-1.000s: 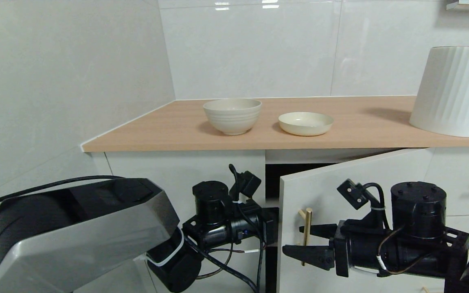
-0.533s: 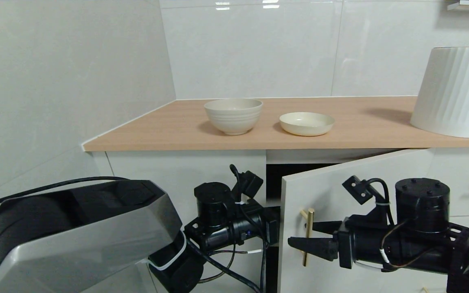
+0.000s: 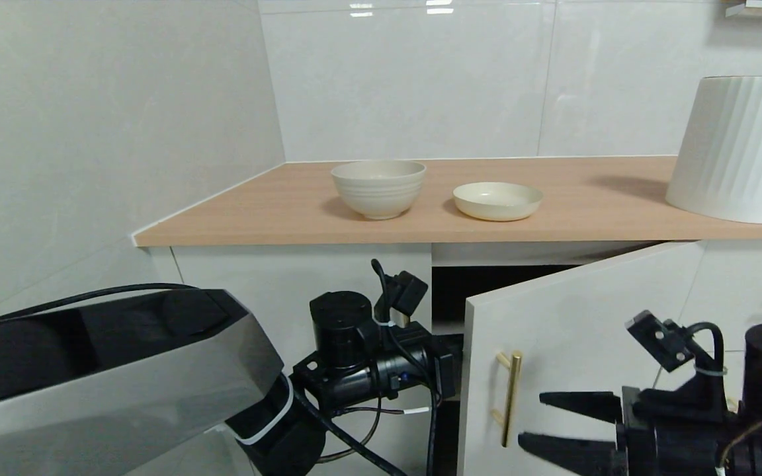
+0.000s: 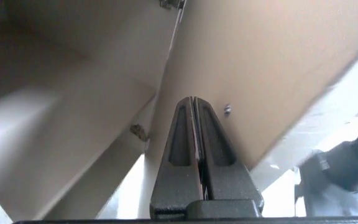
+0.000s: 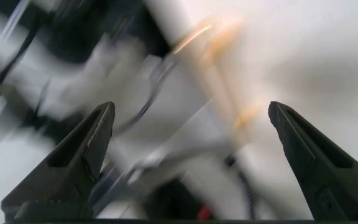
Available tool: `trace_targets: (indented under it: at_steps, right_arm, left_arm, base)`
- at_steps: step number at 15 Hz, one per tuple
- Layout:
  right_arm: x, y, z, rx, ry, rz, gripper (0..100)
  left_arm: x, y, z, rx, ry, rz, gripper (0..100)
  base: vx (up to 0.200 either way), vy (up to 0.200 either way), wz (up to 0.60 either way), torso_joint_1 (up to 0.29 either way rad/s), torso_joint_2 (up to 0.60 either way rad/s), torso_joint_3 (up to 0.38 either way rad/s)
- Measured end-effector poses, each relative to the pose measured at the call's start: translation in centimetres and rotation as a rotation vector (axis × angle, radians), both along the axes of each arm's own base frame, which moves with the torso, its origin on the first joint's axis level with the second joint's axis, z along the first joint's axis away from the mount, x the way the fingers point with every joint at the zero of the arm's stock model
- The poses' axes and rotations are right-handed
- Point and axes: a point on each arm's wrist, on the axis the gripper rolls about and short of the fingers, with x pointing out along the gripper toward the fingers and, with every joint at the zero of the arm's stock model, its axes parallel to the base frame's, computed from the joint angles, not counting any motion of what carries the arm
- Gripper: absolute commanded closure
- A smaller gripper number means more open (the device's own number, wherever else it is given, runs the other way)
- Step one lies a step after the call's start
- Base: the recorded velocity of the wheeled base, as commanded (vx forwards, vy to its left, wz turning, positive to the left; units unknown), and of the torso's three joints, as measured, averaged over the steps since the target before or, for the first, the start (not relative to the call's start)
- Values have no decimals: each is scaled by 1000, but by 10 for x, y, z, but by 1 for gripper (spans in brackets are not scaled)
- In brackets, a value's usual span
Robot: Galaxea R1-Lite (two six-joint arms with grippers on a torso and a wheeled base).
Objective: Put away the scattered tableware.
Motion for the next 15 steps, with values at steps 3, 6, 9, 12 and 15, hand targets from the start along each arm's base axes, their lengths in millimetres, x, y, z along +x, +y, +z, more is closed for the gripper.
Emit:
trace_targets:
  at_steps: [3, 6, 9, 12, 15]
  right_arm:
    - [-32, 4, 1, -19, 22, 122, 0]
    - [-38, 4, 5, -7, 6, 143, 0]
    - [-39, 3, 6, -2, 1, 144, 0]
    - [-35, 1, 6, 1, -1, 121, 0]
    - [-33, 1, 7, 1, -1, 107, 0]
  left_arm:
    - [-2, 2, 4, -2, -1, 2, 100]
    - [-4, 0, 3, 2, 5, -5, 100]
    - [-2, -2, -2, 7, 13, -7, 100]
    - [0, -6, -8, 12, 23, -14, 100]
    - [9, -11, -13, 26, 40, -8, 100]
  base:
    - [0, 0, 0, 0, 0, 0]
    - [-67, 0, 0, 1, -1, 1]
    - [-200, 0, 0, 6, 1, 1]
    - [-67, 0, 0, 1, -1, 1]
    - [0, 0, 0, 0, 0, 0]
